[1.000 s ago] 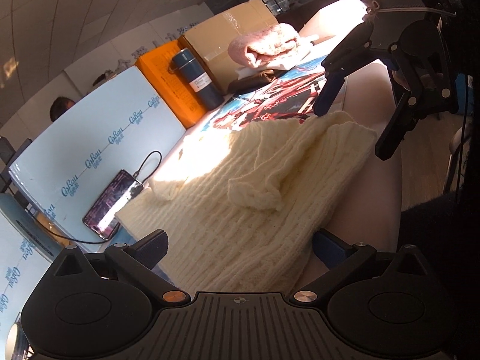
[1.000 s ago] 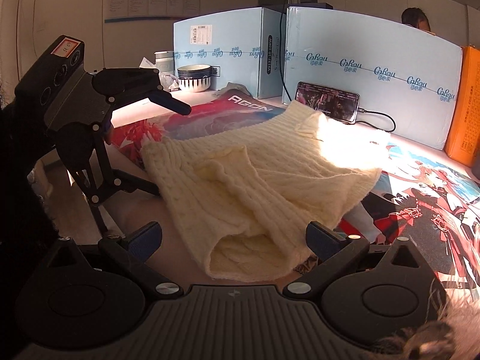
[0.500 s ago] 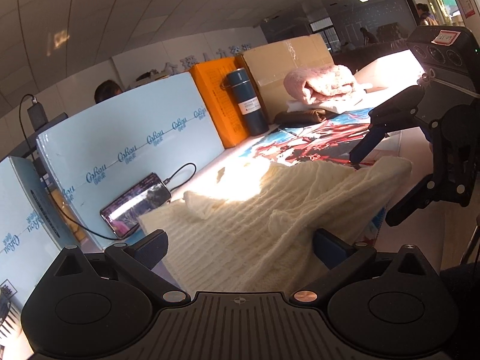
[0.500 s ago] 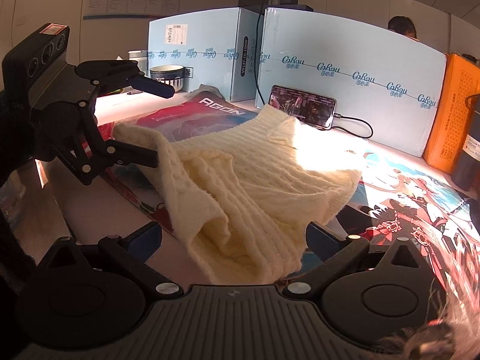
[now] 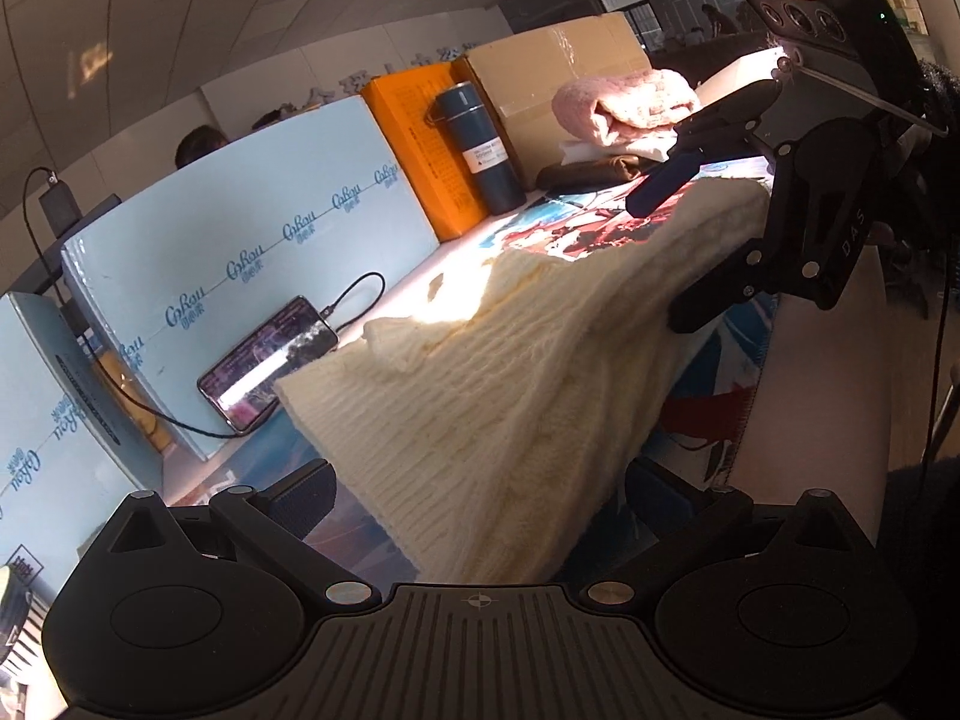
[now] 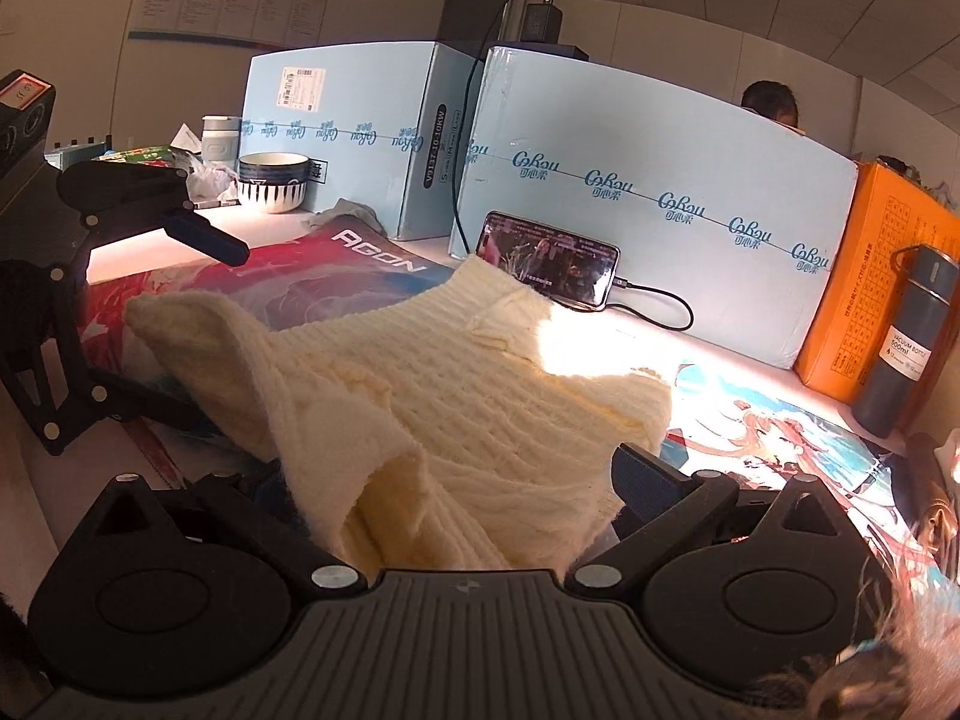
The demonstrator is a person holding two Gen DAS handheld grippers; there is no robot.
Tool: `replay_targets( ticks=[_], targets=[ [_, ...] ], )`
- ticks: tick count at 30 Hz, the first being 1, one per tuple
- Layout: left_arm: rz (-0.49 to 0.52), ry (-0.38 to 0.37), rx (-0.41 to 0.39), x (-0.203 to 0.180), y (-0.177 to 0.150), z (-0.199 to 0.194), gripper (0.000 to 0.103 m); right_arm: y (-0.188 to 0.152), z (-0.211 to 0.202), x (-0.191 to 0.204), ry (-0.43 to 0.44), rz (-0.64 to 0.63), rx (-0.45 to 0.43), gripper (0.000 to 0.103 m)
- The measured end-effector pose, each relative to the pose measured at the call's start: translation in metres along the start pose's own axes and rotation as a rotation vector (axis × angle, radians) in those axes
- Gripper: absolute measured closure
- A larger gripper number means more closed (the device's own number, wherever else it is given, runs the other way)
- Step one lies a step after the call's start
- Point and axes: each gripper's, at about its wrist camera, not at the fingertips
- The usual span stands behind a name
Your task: Fold clothes
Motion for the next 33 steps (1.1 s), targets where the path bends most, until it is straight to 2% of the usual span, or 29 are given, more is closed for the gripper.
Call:
replay_targets(
  ticks=[3,7,8,10,11,12,13,14,15,19,22,26,30,33],
  targets=[
    [-0.005,0.041,-0.010,0.003,0.000,0.003,0.000,-0.002,0.002,0.004,0.008,-0.037,0.021,0.000],
    [0.017,0.013,-0.014,0.005,-0.001,0.007,0.002,-0.006,0.004,0.016,0.022,-0.123,0.049,0.000],
    [0.022,-0.006,-0.008,0.005,-0.002,0.007,0.006,-0.006,0.003,0.019,0.029,-0.139,0.048,0.002],
    [0.024,-0.065,-0.003,0.005,-0.004,0.007,0.035,-0.008,0.001,0.022,0.035,-0.169,0.036,0.004],
    [0.023,-0.088,-0.005,0.005,-0.004,0.006,0.043,-0.009,0.000,0.023,0.036,-0.185,0.029,0.011],
    [0.021,-0.112,-0.007,0.005,-0.005,0.005,0.058,-0.010,-0.001,0.024,0.038,-0.201,0.022,0.019],
    [0.021,-0.131,-0.007,0.004,-0.005,0.004,0.067,-0.011,-0.002,0.024,0.048,-0.206,0.023,0.036],
    [0.026,-0.143,-0.005,0.002,-0.005,0.003,0.071,-0.012,-0.002,0.023,0.062,-0.207,0.026,0.058],
    [0.030,-0.154,-0.002,0.001,-0.005,0.003,0.078,-0.013,-0.002,0.023,0.076,-0.208,0.029,0.064],
    [0.042,-0.161,0.016,-0.004,-0.008,-0.002,0.081,-0.012,-0.007,0.027,0.103,-0.231,0.052,0.080],
    [0.045,-0.174,0.022,-0.006,-0.008,-0.010,0.081,-0.012,-0.014,0.032,0.123,-0.248,0.067,0.083],
    [0.043,-0.229,0.012,-0.010,-0.005,-0.031,0.082,-0.009,-0.035,0.029,0.228,-0.205,0.061,0.084],
    [-0.008,-0.250,-0.105,0.000,0.002,-0.059,0.082,-0.001,-0.060,0.016,0.305,-0.142,-0.013,0.085],
    [-0.114,-0.212,-0.180,0.011,0.004,-0.051,0.082,0.004,-0.059,0.000,0.255,-0.085,-0.075,0.085]
  ],
)
Point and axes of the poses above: each gripper's, at about its wrist camera, not at the fingertips, and z roughly the way its jaws point, x to its left, y to its top, and after that the axes turned 2 degrees about -z, right-handed
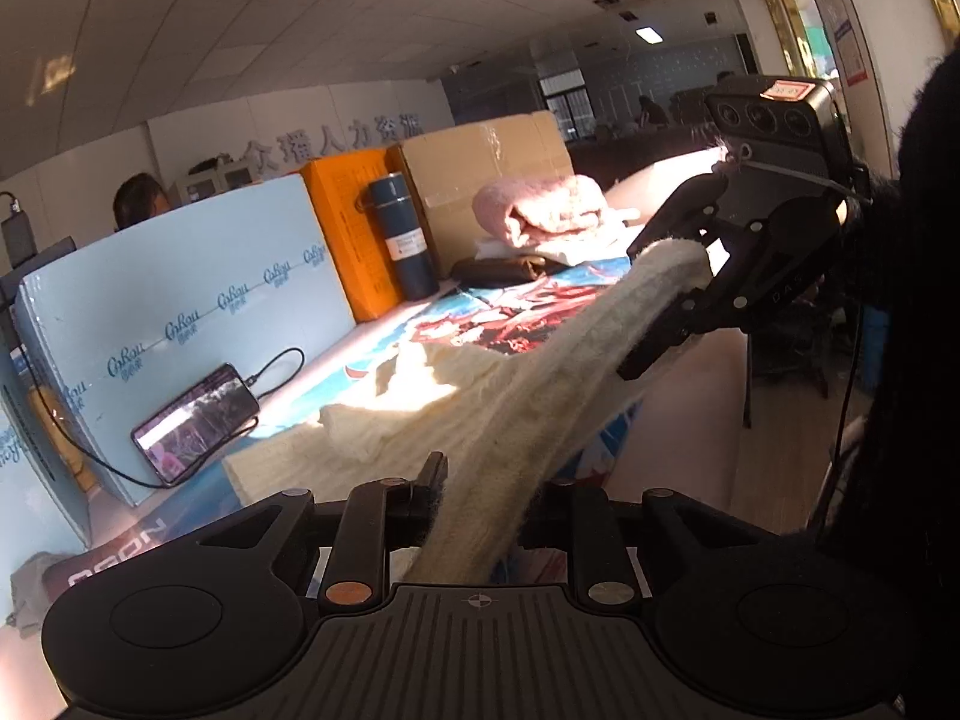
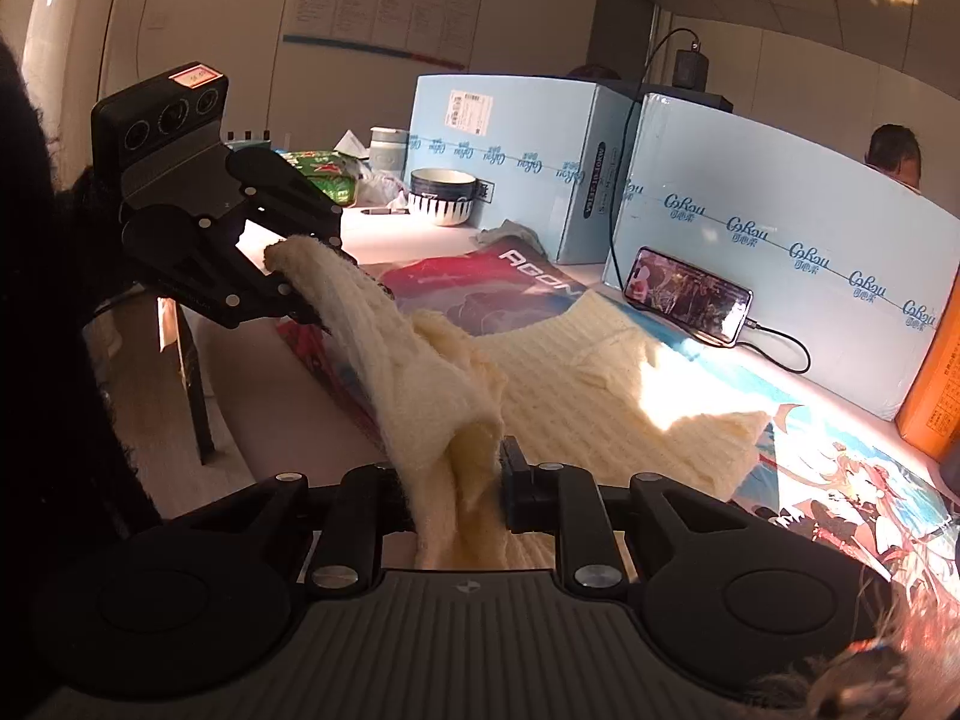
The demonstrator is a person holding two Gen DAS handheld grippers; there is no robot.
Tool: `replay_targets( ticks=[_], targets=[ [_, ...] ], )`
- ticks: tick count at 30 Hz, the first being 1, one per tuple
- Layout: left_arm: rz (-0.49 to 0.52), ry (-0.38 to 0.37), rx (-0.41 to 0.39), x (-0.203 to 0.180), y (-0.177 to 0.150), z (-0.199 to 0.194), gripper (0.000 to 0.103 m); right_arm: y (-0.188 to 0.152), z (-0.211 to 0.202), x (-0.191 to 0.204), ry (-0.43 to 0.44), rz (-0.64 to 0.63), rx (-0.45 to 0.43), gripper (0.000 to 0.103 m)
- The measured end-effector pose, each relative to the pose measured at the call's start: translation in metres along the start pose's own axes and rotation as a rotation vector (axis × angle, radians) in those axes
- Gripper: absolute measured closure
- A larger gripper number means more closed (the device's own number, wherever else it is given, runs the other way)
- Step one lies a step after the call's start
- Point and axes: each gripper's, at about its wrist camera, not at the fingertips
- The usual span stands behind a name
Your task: Fold clothes
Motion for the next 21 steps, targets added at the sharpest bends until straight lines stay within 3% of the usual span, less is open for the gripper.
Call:
replay_targets(
  ticks=[10,18,21],
  targets=[
    [-0.285,0.146,-0.092,0.042,0.007,0.036,0.079,0.010,0.034,-0.045,-0.150,0.137,-0.146,0.084],
    [-0.493,0.141,-0.154,0.092,0.027,0.065,0.079,0.024,0.057,-0.086,-0.235,0.213,-0.201,0.085],
    [-0.531,0.144,-0.135,0.109,0.032,0.083,0.079,0.027,0.065,-0.108,-0.253,0.270,-0.219,0.084]
  ],
)
Point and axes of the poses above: each gripper's, at about its wrist camera, not at the fingertips, and z roughly the way its jaws point, x to its left, y to its top, and after that the axes turned 2 degrees about -z, right-handed
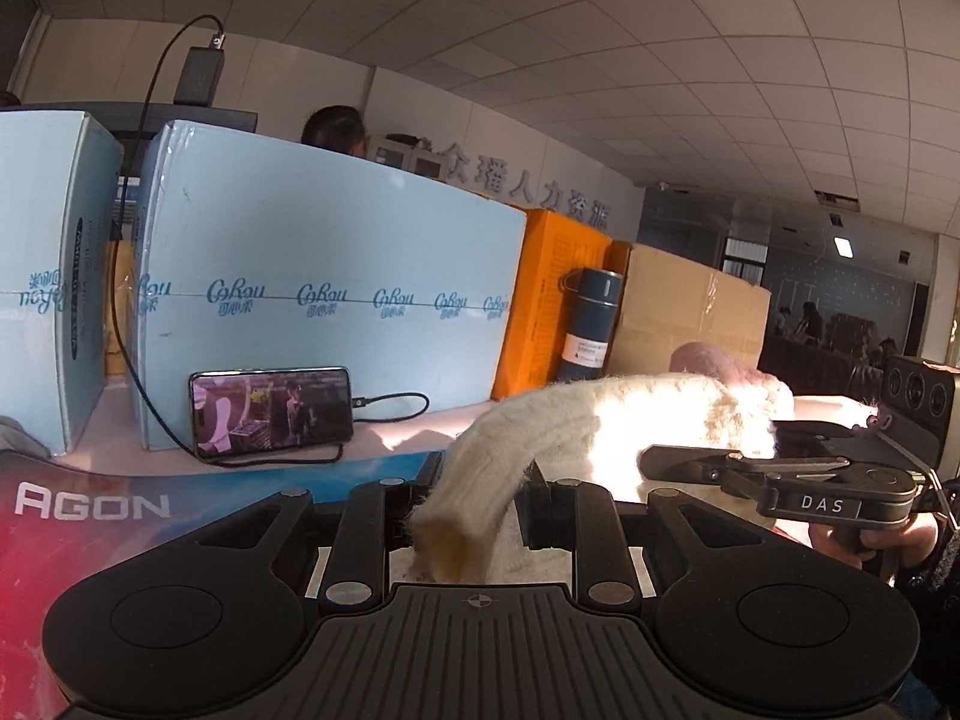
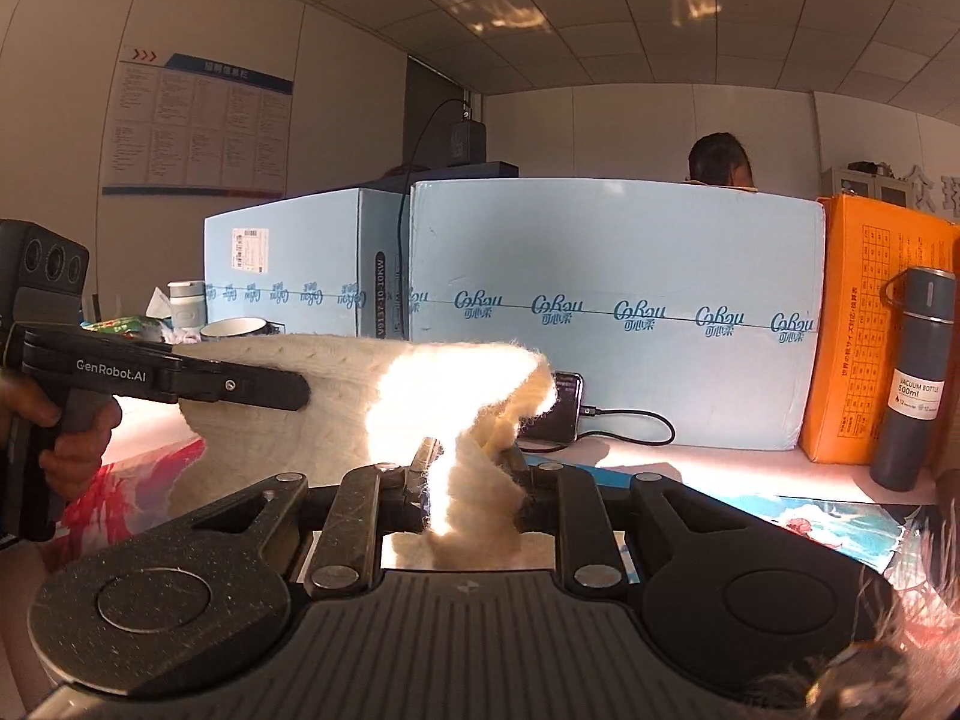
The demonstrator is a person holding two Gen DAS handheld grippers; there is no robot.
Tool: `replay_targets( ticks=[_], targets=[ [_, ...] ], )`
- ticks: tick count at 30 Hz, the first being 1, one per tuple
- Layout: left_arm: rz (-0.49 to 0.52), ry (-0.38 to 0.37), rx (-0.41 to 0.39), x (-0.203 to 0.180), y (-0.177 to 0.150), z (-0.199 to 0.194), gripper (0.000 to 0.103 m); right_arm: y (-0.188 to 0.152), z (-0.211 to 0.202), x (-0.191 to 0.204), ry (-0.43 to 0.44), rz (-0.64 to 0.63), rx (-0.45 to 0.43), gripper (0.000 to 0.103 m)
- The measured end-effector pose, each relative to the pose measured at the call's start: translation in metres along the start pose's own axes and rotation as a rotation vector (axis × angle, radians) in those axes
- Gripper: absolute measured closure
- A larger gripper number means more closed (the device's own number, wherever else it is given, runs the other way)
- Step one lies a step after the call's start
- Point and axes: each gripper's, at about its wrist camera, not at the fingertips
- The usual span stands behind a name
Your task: Fold clothes
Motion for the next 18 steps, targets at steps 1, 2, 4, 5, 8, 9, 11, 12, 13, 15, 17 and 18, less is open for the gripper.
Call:
replay_targets(
  ticks=[1,2,4,5,8,9,11,12,13,15,17,18],
  targets=[
    [-0.022,0.010,0.010,0.005,0.000,0.007,0.076,0.001,0.006,-0.008,-0.009,0.031,-0.003,0.084],
    [-0.044,0.021,0.020,0.011,0.000,0.014,0.073,0.002,0.013,-0.015,-0.017,0.060,0.004,0.084],
    [-0.089,0.042,0.040,0.021,0.001,0.029,0.042,-0.001,0.026,-0.024,-0.037,0.099,0.025,0.084],
    [-0.121,0.048,0.048,0.028,0.000,0.035,0.033,-0.004,0.034,-0.028,-0.053,0.115,0.040,0.085],
    [-0.252,0.030,0.086,0.052,-0.007,0.053,0.024,-0.013,0.049,-0.037,-0.072,0.167,0.071,0.085],
    [-0.271,0.020,0.115,0.057,-0.010,0.057,0.024,-0.017,0.054,-0.041,-0.081,0.189,0.082,0.085],
    [-0.277,0.005,0.163,0.061,-0.015,0.063,0.024,-0.022,0.066,-0.046,-0.090,0.227,0.109,0.085],
    [-0.261,0.007,0.175,0.060,-0.017,0.065,0.024,-0.025,0.070,-0.048,-0.096,0.241,0.123,0.085],
    [-0.241,0.013,0.185,0.058,-0.019,0.065,0.024,-0.027,0.074,-0.051,-0.106,0.254,0.147,0.085],
    [-0.222,0.028,0.185,0.057,-0.020,0.065,0.024,-0.028,0.080,-0.054,-0.119,0.274,0.177,0.085],
    [-0.201,0.047,0.183,0.056,-0.021,0.065,0.024,-0.030,0.085,-0.056,-0.148,0.282,0.216,0.085],
    [-0.187,0.066,0.176,0.054,-0.021,0.063,0.024,-0.031,0.088,-0.057,-0.163,0.285,0.237,0.085]
  ],
)
Point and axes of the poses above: each gripper's, at about its wrist camera, not at the fingertips, and z roughly the way its jaws point, x to its left, y to its top, and after that the axes turned 2 degrees about -z, right-handed
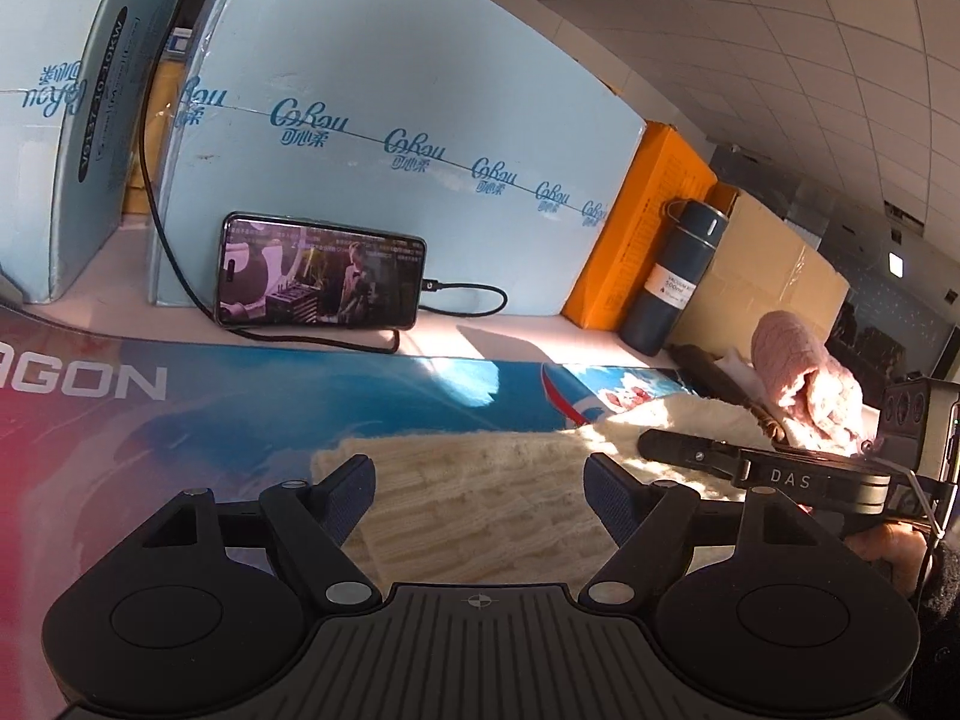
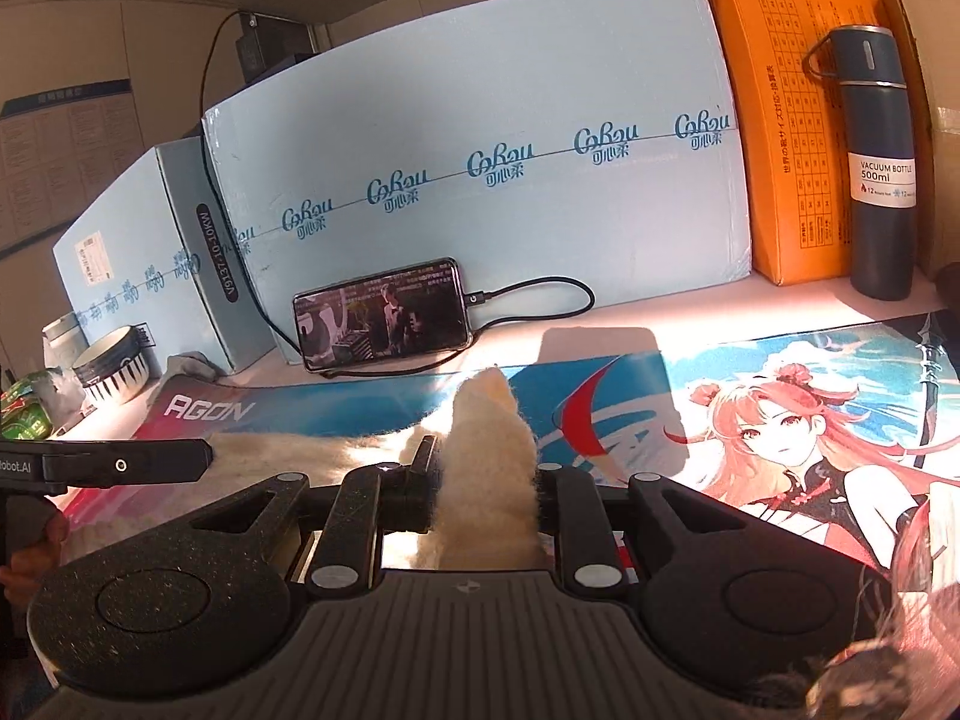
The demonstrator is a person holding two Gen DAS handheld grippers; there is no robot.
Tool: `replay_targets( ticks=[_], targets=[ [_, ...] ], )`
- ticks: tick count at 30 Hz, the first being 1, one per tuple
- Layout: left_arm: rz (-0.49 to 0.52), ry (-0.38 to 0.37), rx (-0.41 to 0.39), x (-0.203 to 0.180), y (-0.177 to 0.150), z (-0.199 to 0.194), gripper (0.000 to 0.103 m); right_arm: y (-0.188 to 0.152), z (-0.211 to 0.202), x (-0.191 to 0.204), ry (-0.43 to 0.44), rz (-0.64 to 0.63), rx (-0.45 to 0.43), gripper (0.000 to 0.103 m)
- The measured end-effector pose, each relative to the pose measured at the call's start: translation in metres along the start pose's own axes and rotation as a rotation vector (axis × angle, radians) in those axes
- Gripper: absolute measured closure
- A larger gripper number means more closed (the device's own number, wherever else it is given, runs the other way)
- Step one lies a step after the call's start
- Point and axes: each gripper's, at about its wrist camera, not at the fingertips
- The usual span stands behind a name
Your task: Fold clothes
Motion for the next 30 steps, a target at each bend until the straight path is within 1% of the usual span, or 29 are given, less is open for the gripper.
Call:
replay_targets(
  ticks=[1,2,4,6,8,9,10,11,13,15,16,17,21,23,27,30],
  targets=[
    [0.015,0.016,-0.008,-0.002,0.000,-0.002,0.024,-0.001,0.003,-0.001,-0.018,0.005,0.018,0.085],
    [0.034,0.023,-0.014,-0.004,0.000,-0.004,0.024,-0.001,0.005,-0.001,-0.034,0.005,0.034,0.082],
    [0.067,0.019,-0.021,-0.009,0.000,-0.007,0.024,-0.003,0.010,-0.002,-0.067,0.004,0.062,0.078],
    [0.113,0.010,-0.008,-0.016,-0.002,-0.008,0.023,-0.004,0.011,-0.003,-0.085,0.009,0.071,0.072],
    [0.188,0.045,0.014,-0.026,-0.006,-0.004,0.018,-0.005,0.011,-0.005,-0.105,0.017,0.075,0.063],
    [0.231,0.072,0.024,-0.031,-0.008,-0.002,0.015,-0.005,0.011,-0.006,-0.106,0.021,0.074,0.060],
    [0.280,0.110,0.034,-0.037,-0.012,0.000,0.013,-0.005,0.010,-0.008,-0.113,0.031,0.071,0.052],
    [0.307,0.129,0.043,-0.040,-0.014,0.002,0.012,-0.005,0.009,-0.009,-0.124,0.043,0.068,0.039],
    [0.331,0.144,0.058,-0.042,-0.017,0.003,0.011,-0.006,0.005,-0.014,-0.133,0.078,0.054,0.024],
    [0.324,0.156,0.070,-0.039,-0.018,0.005,0.007,-0.008,-0.003,-0.022,-0.102,0.139,0.017,0.023],
    [0.313,0.163,0.078,-0.038,-0.018,0.007,0.005,-0.009,-0.009,-0.026,-0.083,0.174,-0.006,0.021],
    [0.305,0.163,0.085,-0.036,-0.018,0.007,0.004,-0.010,-0.014,-0.029,-0.073,0.202,-0.023,0.018],
    [0.286,0.163,0.102,-0.032,-0.018,0.009,0.003,-0.009,-0.036,-0.029,-0.083,0.247,-0.072,0.016],
    [0.277,0.167,0.109,-0.031,-0.018,0.010,0.002,-0.010,-0.049,-0.027,-0.073,0.274,-0.091,0.014],
    [0.257,0.163,0.117,-0.027,-0.017,0.010,0.000,-0.015,-0.072,-0.019,-0.052,0.310,-0.092,0.011],
    [0.236,0.152,0.122,-0.024,-0.017,0.010,0.000,-0.019,-0.088,-0.012,-0.035,0.326,-0.065,0.008]
  ],
)
Point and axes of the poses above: each gripper's, at about its wrist camera, not at the fingertips, and z roughly the way its jaws point, x to its left, y to its top, and after that the axes turned 2 degrees about -z, right-handed
